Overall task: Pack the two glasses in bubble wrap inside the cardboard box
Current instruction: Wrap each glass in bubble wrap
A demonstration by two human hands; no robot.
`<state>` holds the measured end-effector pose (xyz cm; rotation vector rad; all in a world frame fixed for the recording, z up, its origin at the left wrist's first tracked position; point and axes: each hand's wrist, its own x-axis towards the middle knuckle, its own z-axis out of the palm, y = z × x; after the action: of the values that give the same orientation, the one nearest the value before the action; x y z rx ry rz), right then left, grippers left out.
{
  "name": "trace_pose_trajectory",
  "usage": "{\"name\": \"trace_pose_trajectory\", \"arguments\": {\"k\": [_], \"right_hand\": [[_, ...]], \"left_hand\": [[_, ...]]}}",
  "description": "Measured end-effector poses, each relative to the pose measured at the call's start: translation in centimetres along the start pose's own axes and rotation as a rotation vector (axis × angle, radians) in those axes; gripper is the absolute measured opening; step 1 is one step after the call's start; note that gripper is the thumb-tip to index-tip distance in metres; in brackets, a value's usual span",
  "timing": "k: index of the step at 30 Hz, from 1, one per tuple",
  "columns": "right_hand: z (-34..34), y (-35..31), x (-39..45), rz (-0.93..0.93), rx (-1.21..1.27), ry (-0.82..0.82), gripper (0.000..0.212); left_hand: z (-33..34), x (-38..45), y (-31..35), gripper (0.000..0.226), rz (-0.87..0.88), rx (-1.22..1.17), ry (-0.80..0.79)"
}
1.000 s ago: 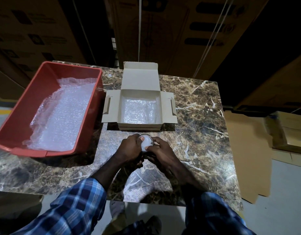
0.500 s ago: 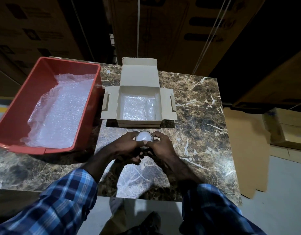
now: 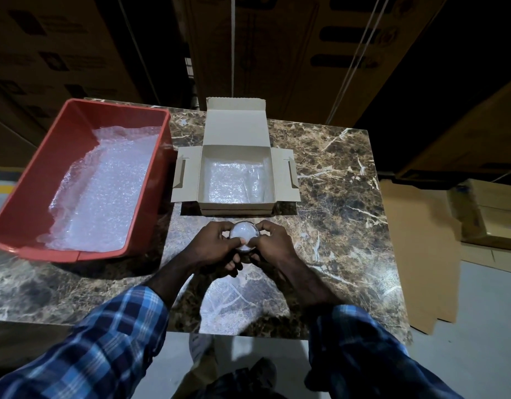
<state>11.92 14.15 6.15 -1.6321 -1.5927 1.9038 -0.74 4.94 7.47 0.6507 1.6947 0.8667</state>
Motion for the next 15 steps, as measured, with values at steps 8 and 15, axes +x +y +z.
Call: {"name": "trace_pose_trajectory", "arguments": {"k": [8,15], "right_hand": [[0.8,0.5,-0.7,-0.027,0.037,-0.016,0.014],[0.6,1.3,-0.9,-0.144,-0.011,-0.007,0.020]], "left_hand": [[0.2,-0.8,-0.4,0.023,-0.026,-0.129,-0.030],[0.0,-1.9,0.3,0.040,-0.022,-0.212,-0.059]]}}
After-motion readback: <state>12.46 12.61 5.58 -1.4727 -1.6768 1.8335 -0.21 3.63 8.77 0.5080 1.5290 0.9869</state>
